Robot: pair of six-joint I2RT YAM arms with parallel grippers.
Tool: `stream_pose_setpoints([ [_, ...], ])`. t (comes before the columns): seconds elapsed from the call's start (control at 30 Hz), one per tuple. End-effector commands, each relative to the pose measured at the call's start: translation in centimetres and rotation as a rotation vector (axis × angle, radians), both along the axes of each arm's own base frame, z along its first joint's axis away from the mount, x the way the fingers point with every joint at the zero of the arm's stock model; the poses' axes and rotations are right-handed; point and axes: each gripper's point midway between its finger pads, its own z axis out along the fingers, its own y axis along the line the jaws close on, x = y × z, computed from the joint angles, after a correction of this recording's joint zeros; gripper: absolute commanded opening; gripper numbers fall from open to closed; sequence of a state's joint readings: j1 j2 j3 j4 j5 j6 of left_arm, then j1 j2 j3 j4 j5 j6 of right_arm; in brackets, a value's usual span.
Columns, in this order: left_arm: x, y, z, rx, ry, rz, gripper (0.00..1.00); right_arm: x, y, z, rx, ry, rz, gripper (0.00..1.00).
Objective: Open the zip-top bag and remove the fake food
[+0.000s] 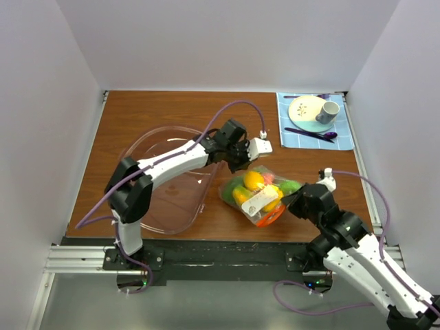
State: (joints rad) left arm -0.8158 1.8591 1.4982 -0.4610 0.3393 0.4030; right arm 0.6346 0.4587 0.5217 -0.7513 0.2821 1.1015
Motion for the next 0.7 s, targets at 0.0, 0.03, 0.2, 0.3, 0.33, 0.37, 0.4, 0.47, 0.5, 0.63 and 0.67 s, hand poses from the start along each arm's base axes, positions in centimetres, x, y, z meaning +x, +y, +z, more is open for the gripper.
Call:
stream_pose_setpoints([
  [0.0,-4.1,-2.8,-1.0,-0.011,0.039,-0.114,0.13,2.8,-3.9,11.3,-0.195,-0.230,-0.098,0.00],
  [0.03,-5.2,-3.6,-0.2,-0.052,0.053,-0.151,0.13,3.5,-4.5,11.9,-0.285,-0.198,-0.111,0.00],
  [0.2,-10.1,-6.9,4.7,-0.292,0.213,-0.292,0.15,5.4,-5.7,20.4,-0.520,-0.242,-0.060,0.00],
  [0.3,-8.7,-6.4,7.9,-0.373,0.230,-0.233,0.14,7.0,-4.4,20.6,-0.621,-0.202,0.039,0.00],
  [0.33,-7.8,-5.7,9.6,-0.410,0.221,-0.198,0.14,7.3,-4.1,20.0,-0.661,-0.180,0.076,0.00],
  [0.37,-5.0,-3.8,9.8,-0.427,0.217,-0.109,0.13,8.0,-3.4,18.3,-0.706,-0.129,0.120,0.00],
  [0.4,-3.5,-2.7,10.6,-0.450,0.214,-0.051,0.13,8.2,-3.3,17.3,-0.733,-0.095,0.146,0.00],
  [0.47,0.0,1.4,11.9,-0.470,0.152,0.076,0.13,8.3,-3.3,14.9,-0.781,-0.023,0.173,0.00],
  [0.5,0.6,2.7,12.2,-0.474,0.133,0.102,0.13,8.5,-3.0,14.1,-0.787,-0.005,0.181,0.00],
  [0.63,1.0,7.2,13.4,-0.469,0.066,0.150,0.13,8.1,-3.6,10.5,-0.834,0.078,0.199,0.00],
  [0.67,0.8,7.7,13.2,-0.450,0.054,0.152,0.14,7.8,-3.9,10.0,-0.840,0.096,0.207,0.00],
])
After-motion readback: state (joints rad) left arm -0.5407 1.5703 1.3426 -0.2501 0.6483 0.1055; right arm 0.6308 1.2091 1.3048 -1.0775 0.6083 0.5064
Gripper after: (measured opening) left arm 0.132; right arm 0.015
